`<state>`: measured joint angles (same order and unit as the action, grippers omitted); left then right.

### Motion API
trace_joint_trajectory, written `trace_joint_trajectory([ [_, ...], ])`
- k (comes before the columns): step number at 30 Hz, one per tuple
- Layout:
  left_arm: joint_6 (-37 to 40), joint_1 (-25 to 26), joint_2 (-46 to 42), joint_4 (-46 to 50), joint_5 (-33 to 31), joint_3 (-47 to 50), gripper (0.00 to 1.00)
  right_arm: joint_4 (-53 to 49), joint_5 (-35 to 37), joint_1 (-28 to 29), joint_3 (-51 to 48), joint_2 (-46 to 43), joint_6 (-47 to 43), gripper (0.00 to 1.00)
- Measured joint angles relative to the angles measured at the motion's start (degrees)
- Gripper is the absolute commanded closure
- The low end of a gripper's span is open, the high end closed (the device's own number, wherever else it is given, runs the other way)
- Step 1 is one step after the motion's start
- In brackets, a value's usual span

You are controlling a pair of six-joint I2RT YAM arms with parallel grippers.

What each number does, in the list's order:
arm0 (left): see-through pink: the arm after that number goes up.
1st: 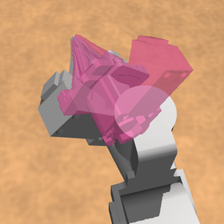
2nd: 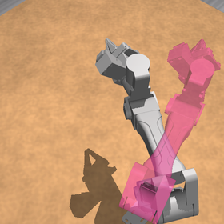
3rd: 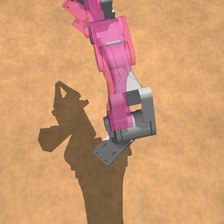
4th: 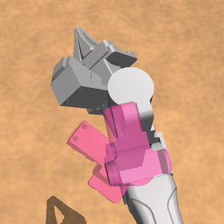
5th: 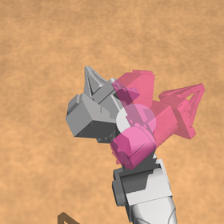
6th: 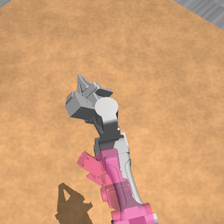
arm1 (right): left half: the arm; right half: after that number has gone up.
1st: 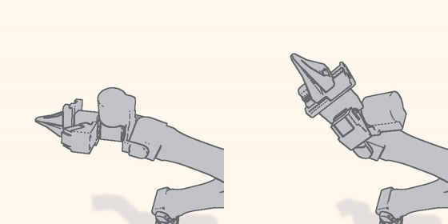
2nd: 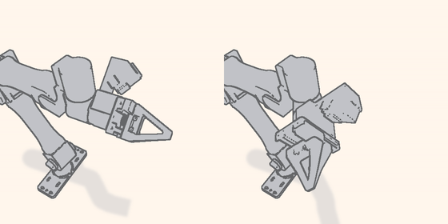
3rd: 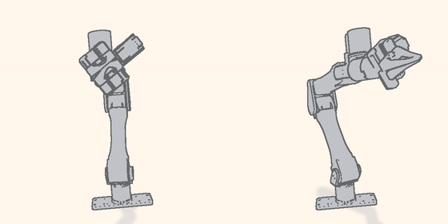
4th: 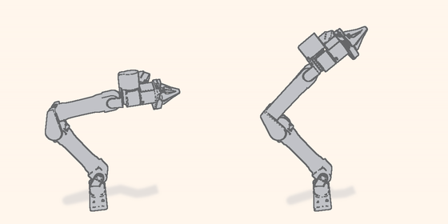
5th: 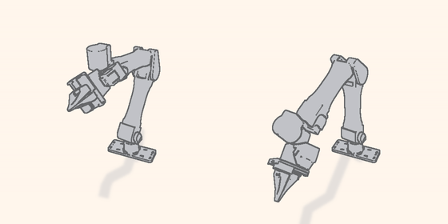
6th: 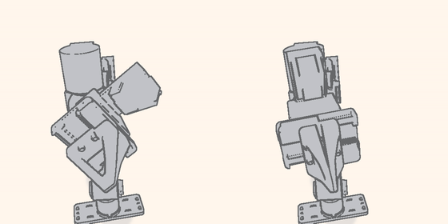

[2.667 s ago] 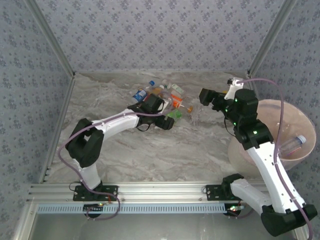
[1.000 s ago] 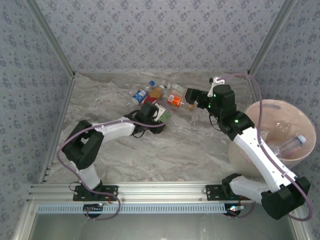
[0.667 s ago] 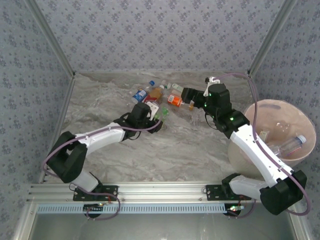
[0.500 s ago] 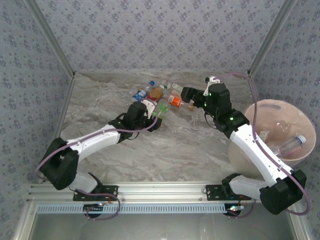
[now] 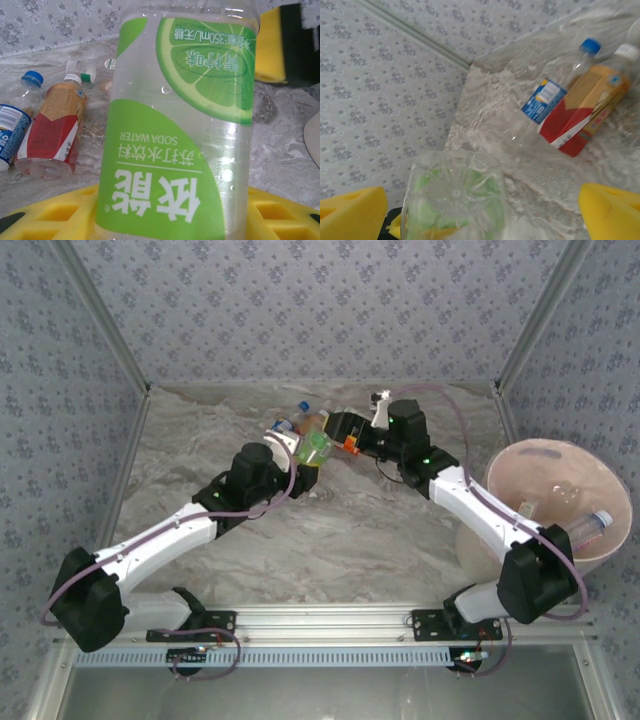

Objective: Put the plastic bottles in the bin

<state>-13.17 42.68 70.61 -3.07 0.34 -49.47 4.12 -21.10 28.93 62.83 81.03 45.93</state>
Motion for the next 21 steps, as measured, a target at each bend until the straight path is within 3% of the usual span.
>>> trace_joint_trajectory([
  [6,0.0,0.6,0.0,0.1,0.0,-1.2,0.53,2.1,-2.3,1.9,0.7,3.1,2.9,0.06],
  [15,-0.4,0.6,3.4,0.3,0.0,-3.4,0.52,4.3,-4.2,2.4,0.7,4.3,5.9,0.34],
  [21,-1.5,0.6,3.8,1.3,0.2,-4.5,0.46,4.4,-4.2,2.2,0.7,4.4,6.2,0.47],
])
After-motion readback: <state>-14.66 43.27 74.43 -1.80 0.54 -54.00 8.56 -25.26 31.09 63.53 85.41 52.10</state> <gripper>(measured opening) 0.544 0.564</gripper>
